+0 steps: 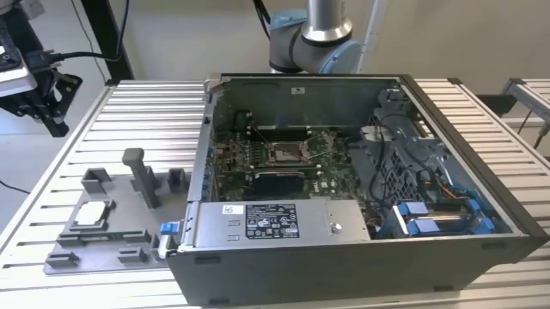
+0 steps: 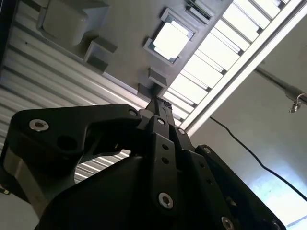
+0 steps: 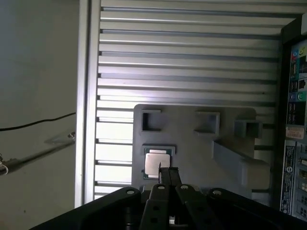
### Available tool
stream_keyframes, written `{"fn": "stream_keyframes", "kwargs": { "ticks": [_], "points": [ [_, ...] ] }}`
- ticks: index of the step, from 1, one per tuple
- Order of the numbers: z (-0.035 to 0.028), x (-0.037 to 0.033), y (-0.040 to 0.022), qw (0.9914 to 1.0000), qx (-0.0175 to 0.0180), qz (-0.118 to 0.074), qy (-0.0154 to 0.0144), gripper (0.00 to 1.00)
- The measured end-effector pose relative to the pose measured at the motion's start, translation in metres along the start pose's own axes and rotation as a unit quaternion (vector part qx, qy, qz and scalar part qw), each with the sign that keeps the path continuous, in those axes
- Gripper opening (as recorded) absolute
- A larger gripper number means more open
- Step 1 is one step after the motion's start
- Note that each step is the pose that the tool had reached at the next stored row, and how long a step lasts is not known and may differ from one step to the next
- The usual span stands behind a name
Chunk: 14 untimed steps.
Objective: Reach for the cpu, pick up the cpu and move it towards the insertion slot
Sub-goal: 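Reach for the cpu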
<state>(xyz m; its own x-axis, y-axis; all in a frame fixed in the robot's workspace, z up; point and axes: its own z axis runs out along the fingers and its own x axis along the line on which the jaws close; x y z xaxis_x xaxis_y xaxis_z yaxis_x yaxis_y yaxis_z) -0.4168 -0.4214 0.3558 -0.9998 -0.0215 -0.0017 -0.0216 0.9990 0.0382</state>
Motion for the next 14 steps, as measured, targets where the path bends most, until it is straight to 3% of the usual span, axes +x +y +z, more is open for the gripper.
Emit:
{"fn": "stream_keyframes", "kwargs": {
  "ticks": [14],
  "points": [
    [0.0,0.0,-0.0005,1.0,0.0,0.0,0.0,0.0]
  ]
}}
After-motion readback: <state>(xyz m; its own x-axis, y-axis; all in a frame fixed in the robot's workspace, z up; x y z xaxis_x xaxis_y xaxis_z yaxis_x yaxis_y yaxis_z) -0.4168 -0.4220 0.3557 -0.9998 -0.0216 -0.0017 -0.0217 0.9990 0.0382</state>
